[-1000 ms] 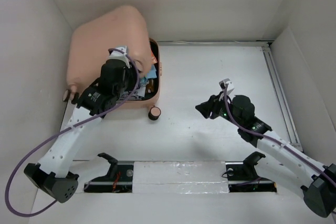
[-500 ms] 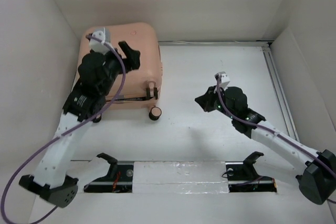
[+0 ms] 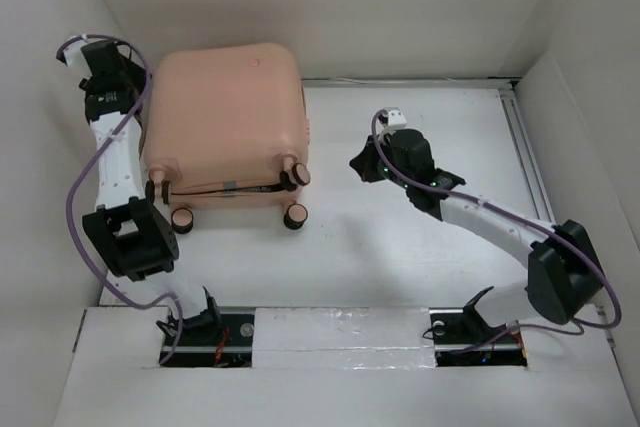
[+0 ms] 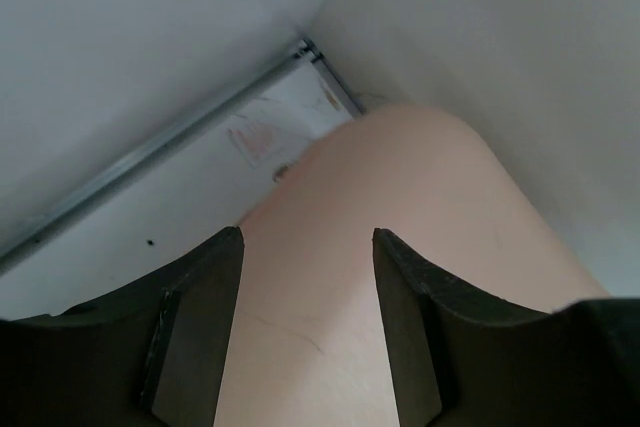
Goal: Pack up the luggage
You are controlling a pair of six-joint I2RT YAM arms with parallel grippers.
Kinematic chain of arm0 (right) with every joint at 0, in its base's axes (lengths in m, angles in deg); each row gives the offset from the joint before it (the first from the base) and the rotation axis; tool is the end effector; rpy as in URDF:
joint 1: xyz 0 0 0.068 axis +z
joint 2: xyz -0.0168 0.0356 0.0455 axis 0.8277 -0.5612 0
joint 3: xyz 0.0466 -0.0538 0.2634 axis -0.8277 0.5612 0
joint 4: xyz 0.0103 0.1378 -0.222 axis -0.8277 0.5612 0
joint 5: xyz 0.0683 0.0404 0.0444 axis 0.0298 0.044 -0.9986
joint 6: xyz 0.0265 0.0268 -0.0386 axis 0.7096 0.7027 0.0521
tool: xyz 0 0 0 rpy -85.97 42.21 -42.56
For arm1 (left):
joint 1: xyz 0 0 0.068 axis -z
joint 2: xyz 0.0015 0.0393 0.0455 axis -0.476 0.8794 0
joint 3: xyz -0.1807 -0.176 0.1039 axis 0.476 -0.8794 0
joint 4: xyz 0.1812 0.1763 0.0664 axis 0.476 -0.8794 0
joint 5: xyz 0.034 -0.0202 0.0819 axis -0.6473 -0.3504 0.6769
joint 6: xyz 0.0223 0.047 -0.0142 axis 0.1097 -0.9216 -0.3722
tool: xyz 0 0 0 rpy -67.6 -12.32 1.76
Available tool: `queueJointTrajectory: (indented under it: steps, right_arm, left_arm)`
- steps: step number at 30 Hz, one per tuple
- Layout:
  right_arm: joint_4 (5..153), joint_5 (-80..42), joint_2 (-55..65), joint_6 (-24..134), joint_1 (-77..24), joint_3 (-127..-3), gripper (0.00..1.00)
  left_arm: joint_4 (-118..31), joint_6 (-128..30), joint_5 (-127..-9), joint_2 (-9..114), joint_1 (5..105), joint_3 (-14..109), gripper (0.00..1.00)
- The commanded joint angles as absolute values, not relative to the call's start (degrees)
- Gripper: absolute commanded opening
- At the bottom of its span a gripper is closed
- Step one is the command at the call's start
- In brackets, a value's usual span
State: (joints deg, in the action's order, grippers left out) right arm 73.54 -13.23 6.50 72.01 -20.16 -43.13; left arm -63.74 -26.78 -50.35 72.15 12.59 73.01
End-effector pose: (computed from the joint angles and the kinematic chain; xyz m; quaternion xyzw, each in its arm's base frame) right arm 0.2600 0.1885 0.2816 -0.0964 0.8177 0.2943 0.4853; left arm 0.3755 0.1124 0.4173 -0.3746 0.7010 -0.0282 0.6062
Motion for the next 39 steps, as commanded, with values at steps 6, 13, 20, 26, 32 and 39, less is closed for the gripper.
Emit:
queueJointTrajectory:
  steps: [6,13,20,26,32,39]
  right_arm:
    - [70.53,-10.86,-3.11,70.28,-19.74,-53.54,0.0]
    - [70.53,-10.86,-9.17,70.28,-21.32,-58.81,0.0]
    - [70.53,-14.46,-16.36,69.75,-21.85,-64.88,0.0]
    - [70.53,-8.42,-26.56,70.45,-21.85,-77.09,0.0]
    - [69.66,-6.2,-31.85,73.79,-23.08,-80.1,0.0]
    - [69.66,-6.2,-27.03,74.41,-25.45,-71.59,0.0]
  left_arm:
    - [-63.91,-29.26,-53.22,77.62,7.86,82.26,0.5]
    - [-66.63,-29.88,-51.61,87.01,6.02,87.37,0.48]
    - [-66.73,-33.83,-55.49,92.75,6.97,86.43,0.39]
    - [-66.04,-33.67,-61.29,96.53,11.37,82.47,0.37]
    - [-60.5,-30.6,-63.31,93.12,19.0,68.51,0.37]
    - [-45.12,-21.89,-68.5,84.15,23.76,46.27,0.37]
